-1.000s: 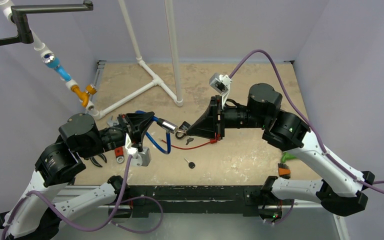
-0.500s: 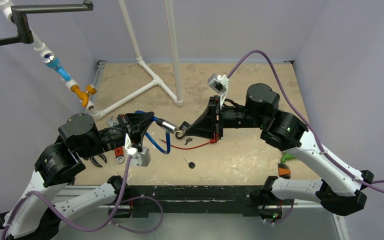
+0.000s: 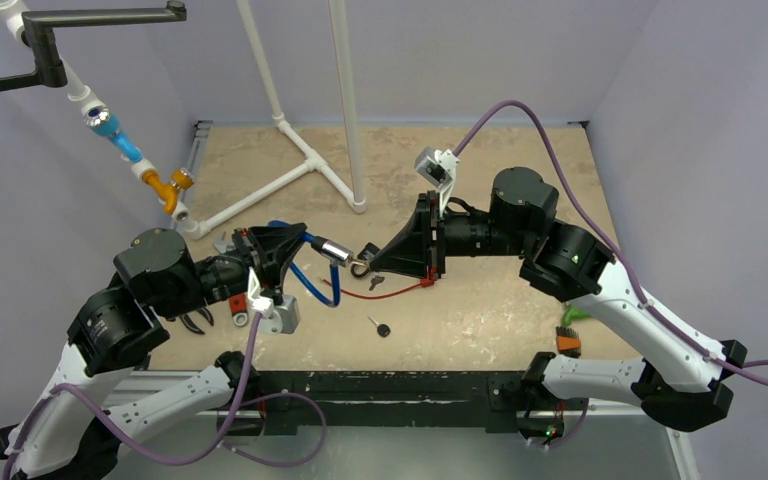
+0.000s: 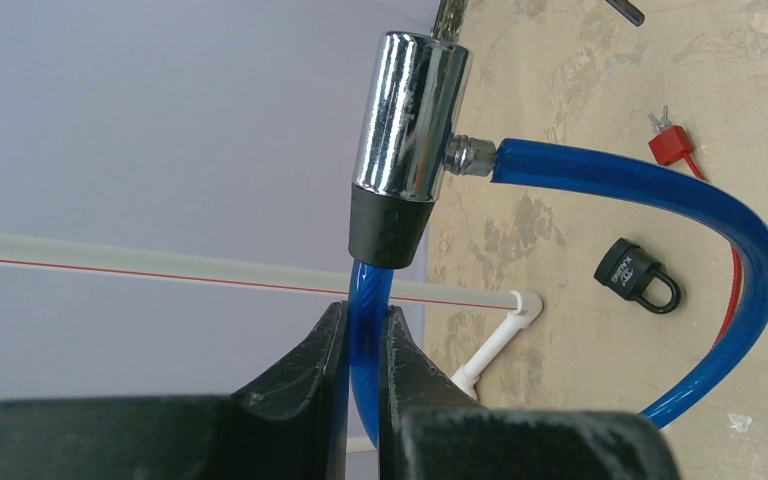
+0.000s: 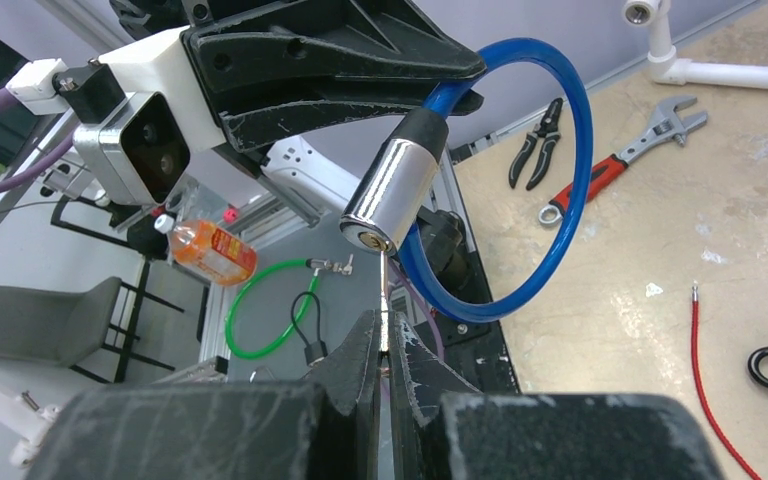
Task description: Unlock with the key
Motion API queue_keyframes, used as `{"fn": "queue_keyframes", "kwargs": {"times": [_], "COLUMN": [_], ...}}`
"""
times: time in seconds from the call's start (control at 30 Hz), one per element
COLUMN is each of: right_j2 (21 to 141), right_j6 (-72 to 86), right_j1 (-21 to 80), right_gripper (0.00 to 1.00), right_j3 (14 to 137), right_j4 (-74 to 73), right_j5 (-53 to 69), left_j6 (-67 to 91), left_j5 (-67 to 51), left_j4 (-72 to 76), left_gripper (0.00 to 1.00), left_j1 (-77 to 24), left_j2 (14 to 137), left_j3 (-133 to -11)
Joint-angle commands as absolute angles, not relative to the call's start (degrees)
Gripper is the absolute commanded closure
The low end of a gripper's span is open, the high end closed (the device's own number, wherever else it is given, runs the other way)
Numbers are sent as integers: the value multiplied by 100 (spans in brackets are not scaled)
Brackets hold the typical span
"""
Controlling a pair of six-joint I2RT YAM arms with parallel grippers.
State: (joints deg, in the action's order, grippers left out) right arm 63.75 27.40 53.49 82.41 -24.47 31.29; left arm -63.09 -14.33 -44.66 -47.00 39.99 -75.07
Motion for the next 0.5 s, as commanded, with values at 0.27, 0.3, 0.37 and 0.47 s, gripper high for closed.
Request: {"fn": "queue_keyframes", "kwargs": {"times": [0.27, 0.3, 0.37, 0.47], "right_j2": [6284, 6296, 6324, 6354], "right_j6": [2748, 2763, 2777, 2790], "right_j1": [5309, 5309, 5313, 5309], "right_gripper": [100, 100, 100, 100], "right_j3": [8268, 8278, 8283, 8267], "right_j4": [-2201, -2171, -2153, -2128], "right_j5": [3254, 3282, 3300, 3318], "left_j6": [-6468, -6468, -6468, -6472], "left_j5": [-1456, -1454, -1459, -1445], "left_j4": [-4074, -4071, -4071, -4075], "left_gripper": [100, 100, 100, 100], "left_j1": [-4702, -4707, -4702, -4704], "left_j2": [3903, 3902, 3903, 3902], "left_j3": [-7436, -7440, -7443, -7462]}}
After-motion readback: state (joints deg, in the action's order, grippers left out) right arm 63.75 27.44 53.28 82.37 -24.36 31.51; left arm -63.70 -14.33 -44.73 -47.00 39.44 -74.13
